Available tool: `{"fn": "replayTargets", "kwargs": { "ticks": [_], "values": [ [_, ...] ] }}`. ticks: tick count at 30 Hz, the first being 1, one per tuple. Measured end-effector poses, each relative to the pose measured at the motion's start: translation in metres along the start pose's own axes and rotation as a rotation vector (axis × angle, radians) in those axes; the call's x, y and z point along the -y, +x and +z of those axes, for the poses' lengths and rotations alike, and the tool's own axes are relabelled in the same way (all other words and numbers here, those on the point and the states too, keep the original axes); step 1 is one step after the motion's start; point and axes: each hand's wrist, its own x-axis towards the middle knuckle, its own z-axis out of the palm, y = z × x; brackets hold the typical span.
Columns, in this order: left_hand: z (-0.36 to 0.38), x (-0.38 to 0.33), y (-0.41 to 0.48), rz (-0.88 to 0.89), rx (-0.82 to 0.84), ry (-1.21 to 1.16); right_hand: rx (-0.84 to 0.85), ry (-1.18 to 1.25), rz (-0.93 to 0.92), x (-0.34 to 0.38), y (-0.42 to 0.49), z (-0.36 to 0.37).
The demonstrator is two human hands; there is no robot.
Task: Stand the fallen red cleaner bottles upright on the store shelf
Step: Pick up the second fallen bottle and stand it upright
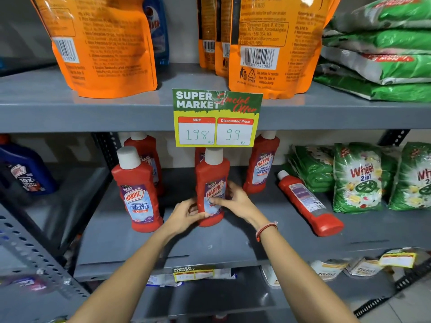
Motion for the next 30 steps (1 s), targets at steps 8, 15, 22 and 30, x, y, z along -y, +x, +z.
{"fn": "replayTargets", "kwargs": {
  "ticks": [8, 15, 22, 30],
  "values": [
    [-0.006, 0.006, 0.004, -0.027, 0.018, -0.035, -0.265, -0.052, -0.081, -0.004, -0.017, 0.026],
    [0.007, 0.006, -0.009, -0.03, -0.108, -0.059, -0.259, -0.081, -0.08, -0.001, -0.023, 0.023],
    [0.054, -0.008, -0.05, 0.172, -0.735, -0.053, -0.517, -0.342, -0.01, -0.028, -0.049, -0.066],
    [0.141, -0.053, 0.026, 0.292, -0.211, 0.097, -0.506, -0.912, 0.47, -0.062, -0.061, -0.185]
  ]
}}
